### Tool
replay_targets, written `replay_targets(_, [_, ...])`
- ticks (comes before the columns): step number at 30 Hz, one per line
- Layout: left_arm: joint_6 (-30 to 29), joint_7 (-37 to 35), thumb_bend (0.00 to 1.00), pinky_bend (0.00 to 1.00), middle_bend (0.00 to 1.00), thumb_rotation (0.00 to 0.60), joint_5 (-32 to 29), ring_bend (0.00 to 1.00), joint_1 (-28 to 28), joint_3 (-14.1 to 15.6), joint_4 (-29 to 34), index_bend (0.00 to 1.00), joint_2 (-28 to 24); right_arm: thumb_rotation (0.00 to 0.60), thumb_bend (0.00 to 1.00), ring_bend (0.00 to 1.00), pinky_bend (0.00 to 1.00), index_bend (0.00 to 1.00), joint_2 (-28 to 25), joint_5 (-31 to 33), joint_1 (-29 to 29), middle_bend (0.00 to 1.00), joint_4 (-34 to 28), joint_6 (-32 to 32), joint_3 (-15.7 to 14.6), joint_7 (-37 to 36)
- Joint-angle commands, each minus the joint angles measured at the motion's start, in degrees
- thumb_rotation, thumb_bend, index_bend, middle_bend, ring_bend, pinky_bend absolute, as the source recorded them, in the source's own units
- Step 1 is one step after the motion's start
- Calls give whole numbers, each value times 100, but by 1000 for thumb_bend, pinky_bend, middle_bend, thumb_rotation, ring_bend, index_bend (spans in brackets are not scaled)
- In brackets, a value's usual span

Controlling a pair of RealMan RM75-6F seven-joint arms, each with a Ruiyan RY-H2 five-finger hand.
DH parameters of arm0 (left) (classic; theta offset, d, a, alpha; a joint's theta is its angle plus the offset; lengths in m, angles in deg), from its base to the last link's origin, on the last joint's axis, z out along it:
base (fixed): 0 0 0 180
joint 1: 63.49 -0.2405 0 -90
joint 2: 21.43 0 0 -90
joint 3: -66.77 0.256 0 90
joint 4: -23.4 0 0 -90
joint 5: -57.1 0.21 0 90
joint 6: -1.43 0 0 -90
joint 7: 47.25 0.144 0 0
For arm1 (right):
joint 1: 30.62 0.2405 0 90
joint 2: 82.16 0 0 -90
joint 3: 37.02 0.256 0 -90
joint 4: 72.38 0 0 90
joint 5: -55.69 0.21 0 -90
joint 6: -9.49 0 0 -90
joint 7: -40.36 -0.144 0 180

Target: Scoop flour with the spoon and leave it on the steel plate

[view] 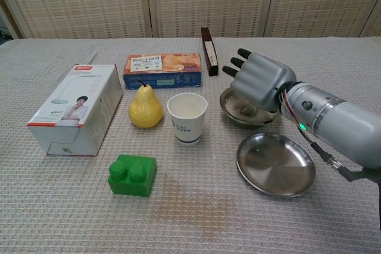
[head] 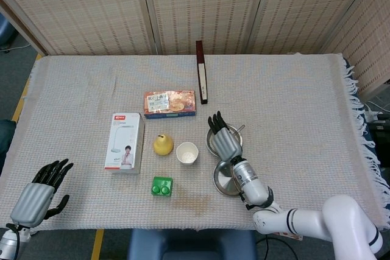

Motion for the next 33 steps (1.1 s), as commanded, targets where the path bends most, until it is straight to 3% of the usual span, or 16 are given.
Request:
replay_targets(1, [-3, -11, 417, 112, 0, 600, 7, 0, 1, 3, 1, 0, -6, 600, 431, 0, 0, 731, 36, 29, -31, 33, 59, -68, 19, -231])
replay_targets(14, [-9, -126, 417, 112, 0, 600, 47, 0, 9, 24, 12, 0, -48, 600, 431, 0, 0, 739, -125, 440, -204, 43, 4, -347, 248, -1311])
replay_targets(22, [7, -90, 417, 113, 0, 600, 17, 0, 13, 10, 2, 0, -24, 600, 431, 0, 0, 741, -403, 454, -255, 49, -303, -288, 354, -1760])
replay_targets(33, [-43, -87, 417, 113, 0, 600, 50, 0, -10, 22, 24, 0, -39, 600, 431, 0, 0, 746, -681, 688, -405, 59, -636, -484, 618, -2924])
